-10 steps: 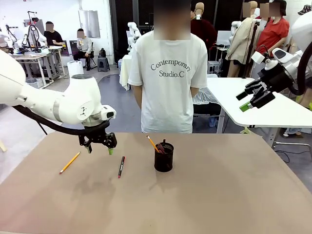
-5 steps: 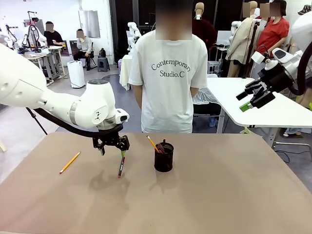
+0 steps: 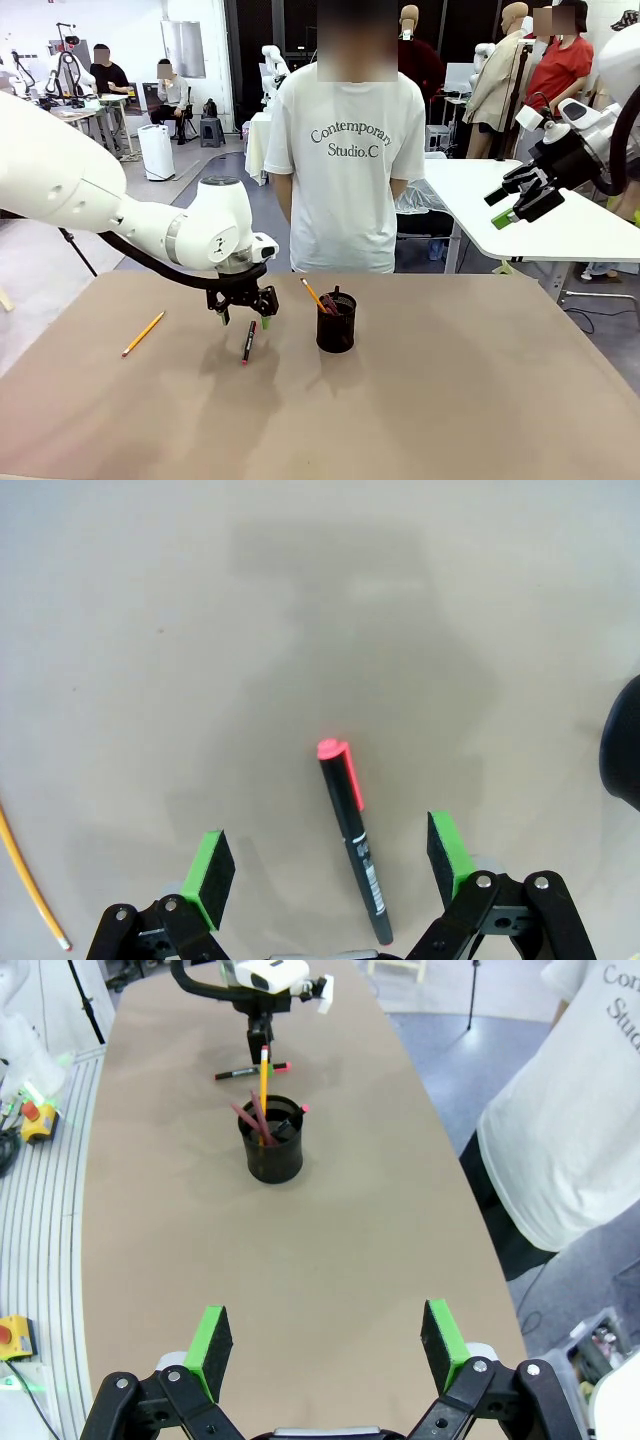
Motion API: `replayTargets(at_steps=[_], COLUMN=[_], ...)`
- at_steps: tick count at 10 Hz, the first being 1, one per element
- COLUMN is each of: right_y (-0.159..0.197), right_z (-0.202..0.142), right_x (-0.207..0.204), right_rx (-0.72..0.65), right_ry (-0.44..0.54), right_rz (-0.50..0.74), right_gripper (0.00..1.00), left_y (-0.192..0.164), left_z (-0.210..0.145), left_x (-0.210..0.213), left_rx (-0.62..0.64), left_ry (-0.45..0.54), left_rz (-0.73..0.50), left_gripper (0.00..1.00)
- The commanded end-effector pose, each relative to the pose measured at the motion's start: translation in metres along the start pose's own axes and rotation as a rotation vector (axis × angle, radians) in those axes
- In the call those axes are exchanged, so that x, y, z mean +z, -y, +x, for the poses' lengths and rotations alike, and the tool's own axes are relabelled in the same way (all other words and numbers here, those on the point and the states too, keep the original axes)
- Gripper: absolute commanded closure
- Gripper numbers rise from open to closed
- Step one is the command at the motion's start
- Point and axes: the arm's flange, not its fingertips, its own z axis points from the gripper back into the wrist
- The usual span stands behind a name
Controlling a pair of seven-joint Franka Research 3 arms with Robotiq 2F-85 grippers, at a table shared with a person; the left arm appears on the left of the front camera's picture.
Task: Place the pens into the pen holder.
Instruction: Pick up a writing instrument from the table and place it into the Pen holder.
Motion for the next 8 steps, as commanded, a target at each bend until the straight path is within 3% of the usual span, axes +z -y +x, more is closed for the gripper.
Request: replayTargets(at_steps=[1,4,5,8], right_y=[-0.003,-0.003,-0.003,-0.003], right_z=[0.003,0.003,0.003,0.003], right_x=[0.001,0.001,0.001,0.001], right_rx=[-0.020,-0.020,-0.020,-0.020], right_ry=[-0.015,-0.015,-0.015,-0.015], right_rz=[0.001,0.001,0.001,0.001], right_gripper=[0.00,0.00,0.00,0.00], left_y=[0.000,-0.004,-0.006,-0.006], left_z=[0.011,0.016,0.018,0.019], left_x=[-0.001,-0.007,-0.009,-0.012], left_rx=[-0.004,0.032,0.006,0.021], left_ry=[-0.002,0.018,0.034,0.020], left_rz=[0.044,0.048,0.070,0.078], left_gripper=[0.00,0.00,0.13,0.73])
